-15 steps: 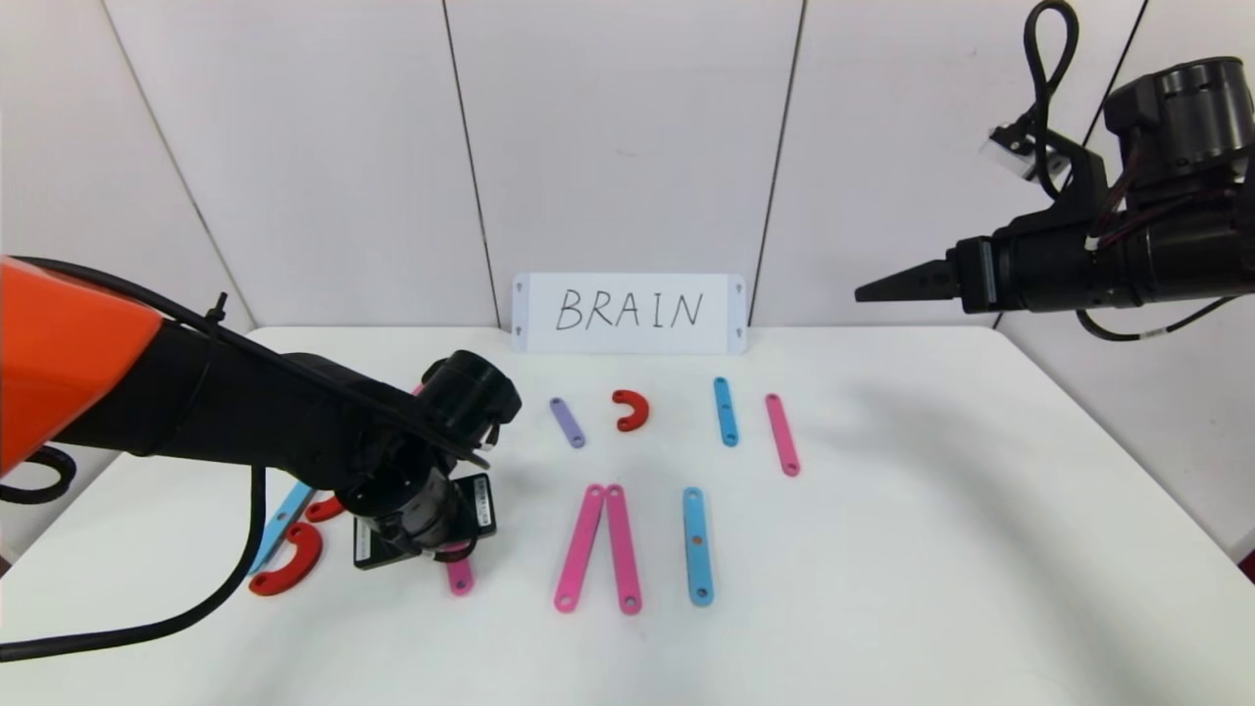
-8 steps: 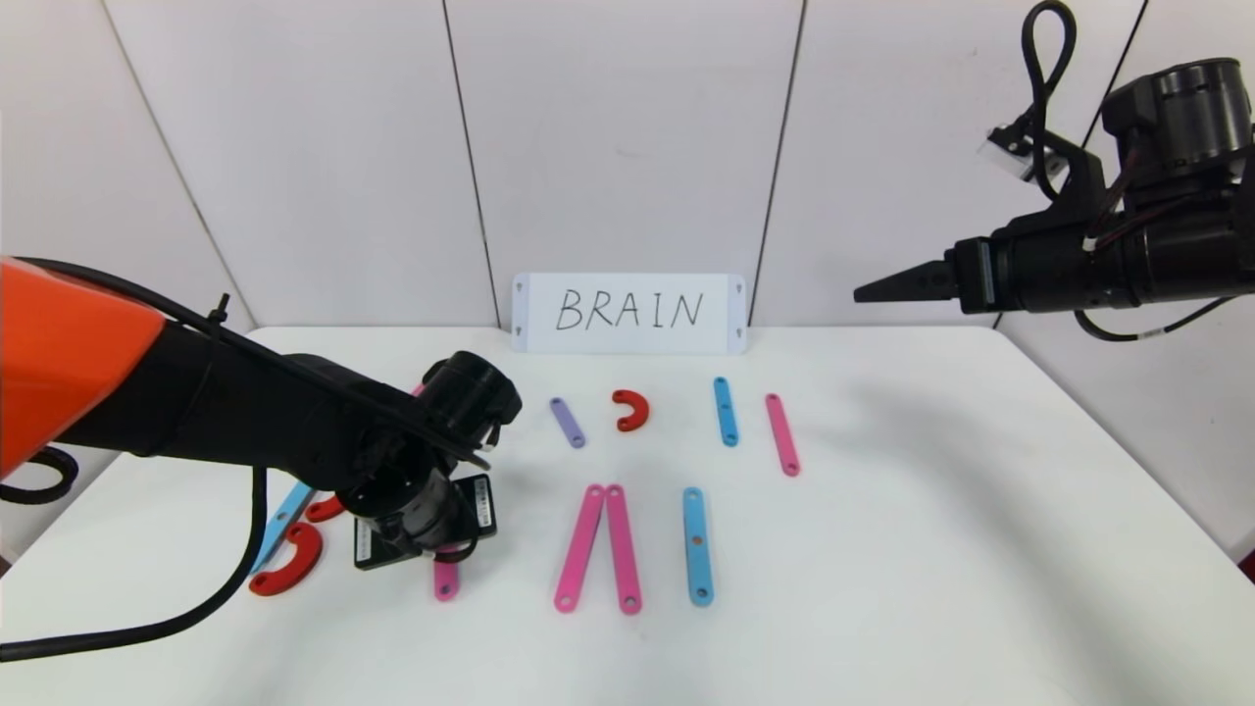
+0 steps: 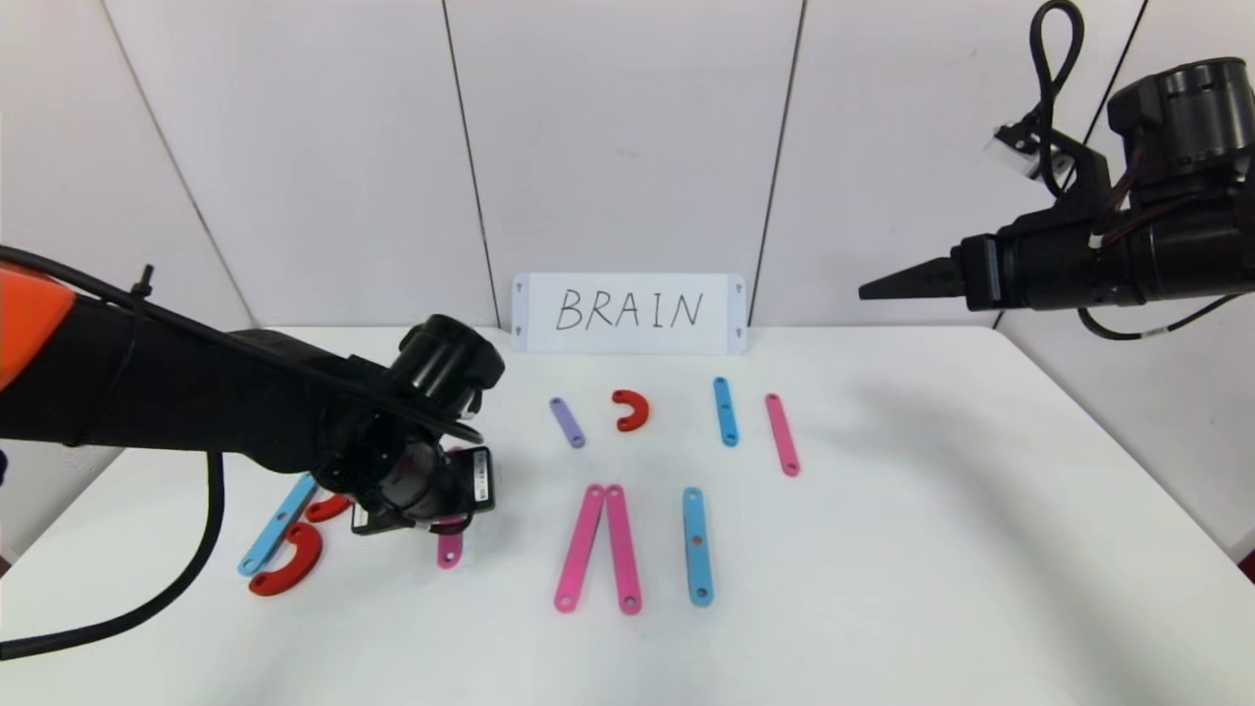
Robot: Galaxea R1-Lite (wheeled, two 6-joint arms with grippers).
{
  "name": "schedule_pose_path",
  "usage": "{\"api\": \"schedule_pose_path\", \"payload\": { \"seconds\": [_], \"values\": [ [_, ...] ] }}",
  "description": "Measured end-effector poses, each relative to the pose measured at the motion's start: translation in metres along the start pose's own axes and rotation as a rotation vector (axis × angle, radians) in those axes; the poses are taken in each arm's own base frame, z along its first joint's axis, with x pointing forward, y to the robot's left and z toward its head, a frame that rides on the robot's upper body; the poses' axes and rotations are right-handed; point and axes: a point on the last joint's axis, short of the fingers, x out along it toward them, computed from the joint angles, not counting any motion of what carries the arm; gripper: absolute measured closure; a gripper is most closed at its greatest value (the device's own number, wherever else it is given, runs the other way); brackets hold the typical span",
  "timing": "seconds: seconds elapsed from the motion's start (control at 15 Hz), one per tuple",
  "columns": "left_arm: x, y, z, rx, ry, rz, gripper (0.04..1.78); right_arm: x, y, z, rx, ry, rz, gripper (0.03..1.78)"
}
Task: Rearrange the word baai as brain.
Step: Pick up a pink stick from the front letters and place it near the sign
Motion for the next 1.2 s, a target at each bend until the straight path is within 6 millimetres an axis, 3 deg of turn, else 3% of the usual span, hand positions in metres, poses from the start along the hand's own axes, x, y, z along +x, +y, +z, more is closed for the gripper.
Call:
{"api": "schedule_pose_path", "payload": {
  "seconds": [0.33,0.67,1.2],
  "values": [
    [-0.021,0.001,0.039,0.095,-0.072,-0.125,1.52,-0.017,-0.022,0.008,0.037,-0.031,0.023,0.08],
    [-0.039,-0.018,0.074,0.174,-0.106,-0.242,1.52,-0.026,-0.043,0.016,0.081,-0.028,0.008,0.08],
    [-0.013,-0.062,0.097,0.422,-0.066,-0.521,1.52,-0.025,-0.050,0.016,0.092,-0.014,0.004,0.08]
  ]
}}
